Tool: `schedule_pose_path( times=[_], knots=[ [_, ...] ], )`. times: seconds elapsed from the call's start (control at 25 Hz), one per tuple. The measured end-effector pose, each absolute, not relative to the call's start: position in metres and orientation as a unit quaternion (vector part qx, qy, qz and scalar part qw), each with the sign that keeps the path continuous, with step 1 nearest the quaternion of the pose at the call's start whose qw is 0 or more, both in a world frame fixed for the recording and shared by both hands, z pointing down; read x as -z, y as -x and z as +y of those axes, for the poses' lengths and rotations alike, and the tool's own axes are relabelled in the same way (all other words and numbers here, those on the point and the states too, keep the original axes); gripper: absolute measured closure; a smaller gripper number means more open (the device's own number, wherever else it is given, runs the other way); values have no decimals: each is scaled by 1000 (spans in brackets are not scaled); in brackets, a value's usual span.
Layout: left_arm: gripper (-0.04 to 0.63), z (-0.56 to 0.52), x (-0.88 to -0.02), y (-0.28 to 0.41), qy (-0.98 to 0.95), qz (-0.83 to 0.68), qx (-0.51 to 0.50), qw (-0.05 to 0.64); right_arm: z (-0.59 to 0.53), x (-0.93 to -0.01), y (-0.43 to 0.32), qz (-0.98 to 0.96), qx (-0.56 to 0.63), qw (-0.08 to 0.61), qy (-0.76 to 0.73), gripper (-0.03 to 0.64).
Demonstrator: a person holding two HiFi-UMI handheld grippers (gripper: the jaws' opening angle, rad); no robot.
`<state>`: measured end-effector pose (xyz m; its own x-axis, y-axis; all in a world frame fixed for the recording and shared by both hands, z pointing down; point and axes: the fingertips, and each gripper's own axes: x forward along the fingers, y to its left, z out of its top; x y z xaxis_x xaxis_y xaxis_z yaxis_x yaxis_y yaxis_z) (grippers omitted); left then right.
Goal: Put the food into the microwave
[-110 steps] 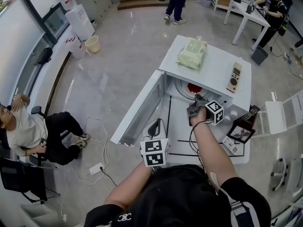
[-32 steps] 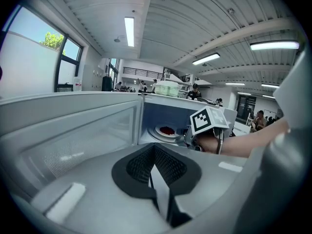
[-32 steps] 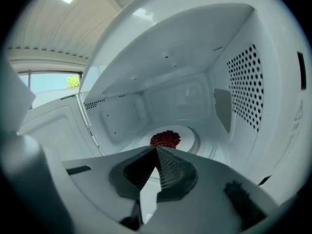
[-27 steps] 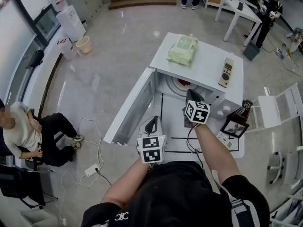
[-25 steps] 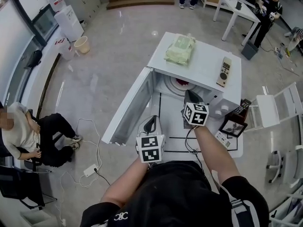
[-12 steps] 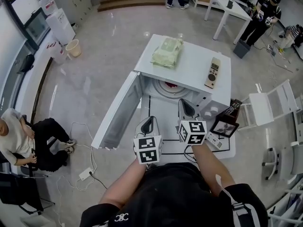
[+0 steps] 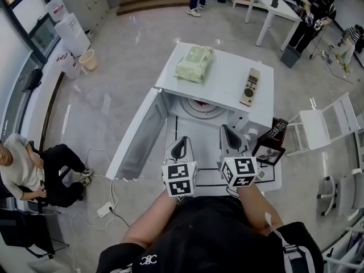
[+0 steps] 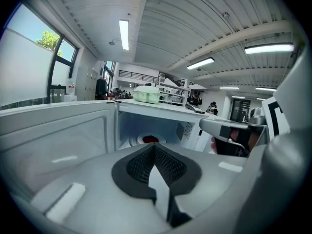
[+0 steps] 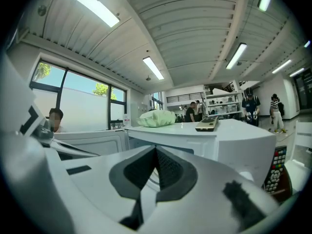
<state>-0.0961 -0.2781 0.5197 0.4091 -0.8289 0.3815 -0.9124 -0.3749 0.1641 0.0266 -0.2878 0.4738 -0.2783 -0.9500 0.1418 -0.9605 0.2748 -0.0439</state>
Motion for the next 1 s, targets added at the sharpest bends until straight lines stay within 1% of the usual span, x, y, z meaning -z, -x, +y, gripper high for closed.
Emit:
schedule_pose_path(
  times=[0.52, 1.0],
  knots=[
    [587, -279, -514, 69, -819, -534, -113, 178, -280, -476, -36, -820, -65, 60, -566, 609],
    [587, -285, -516, 73, -807, -549, -110, 187, -280, -480, -33, -830, -83, 54, -549, 609]
  ],
)
